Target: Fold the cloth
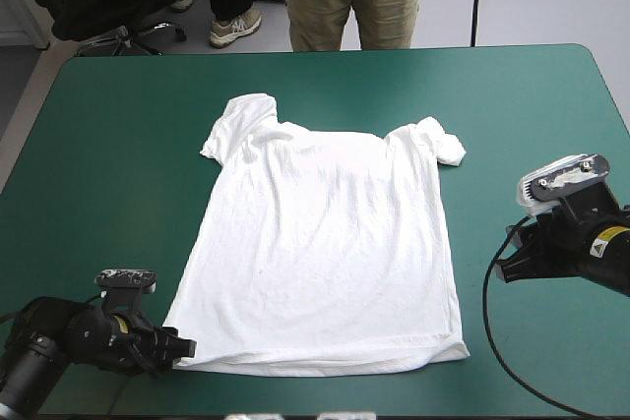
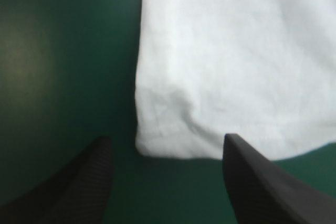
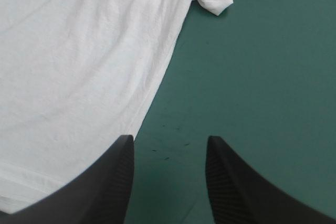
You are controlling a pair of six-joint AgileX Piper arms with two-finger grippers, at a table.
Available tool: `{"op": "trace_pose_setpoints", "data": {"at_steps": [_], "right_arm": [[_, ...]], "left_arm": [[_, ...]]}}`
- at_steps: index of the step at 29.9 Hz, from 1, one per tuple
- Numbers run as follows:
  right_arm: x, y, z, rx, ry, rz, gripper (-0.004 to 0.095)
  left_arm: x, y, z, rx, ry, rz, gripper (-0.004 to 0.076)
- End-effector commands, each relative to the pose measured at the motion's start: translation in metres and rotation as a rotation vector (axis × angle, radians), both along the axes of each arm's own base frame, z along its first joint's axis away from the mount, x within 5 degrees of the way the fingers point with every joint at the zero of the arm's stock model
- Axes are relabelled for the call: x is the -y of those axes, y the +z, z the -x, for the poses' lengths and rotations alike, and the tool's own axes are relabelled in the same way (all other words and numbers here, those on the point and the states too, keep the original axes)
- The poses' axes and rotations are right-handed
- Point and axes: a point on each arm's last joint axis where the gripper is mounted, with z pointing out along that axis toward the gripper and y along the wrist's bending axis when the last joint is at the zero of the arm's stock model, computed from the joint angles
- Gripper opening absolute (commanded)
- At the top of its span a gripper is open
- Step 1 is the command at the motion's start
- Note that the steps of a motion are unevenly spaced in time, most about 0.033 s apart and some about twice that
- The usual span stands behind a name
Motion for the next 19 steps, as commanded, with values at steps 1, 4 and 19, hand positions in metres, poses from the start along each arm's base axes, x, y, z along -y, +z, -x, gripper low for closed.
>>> {"op": "trace_pose_setpoints", "data": {"at_steps": [1, 4, 19], "right_arm": [[-0.003, 0.014, 0.001, 0.08, 0.015, -0.052, 0.0408], [-0.004, 0.014, 0.001, 0.077, 0.021, -0.068, 0.0407], [-0.01, -0.009, 0.004, -0.067, 0.056, -0.11, 0.0366]], "left_arm": [[0.005, 0.0, -0.016, 0.023, -0.007, 0.008, 0.0449], [0.007, -0.01, -0.024, -0.04, -0.039, -0.019, 0.0449], [0.016, -0.035, -0.037, -0.203, -0.145, -0.018, -0.0015]]}}
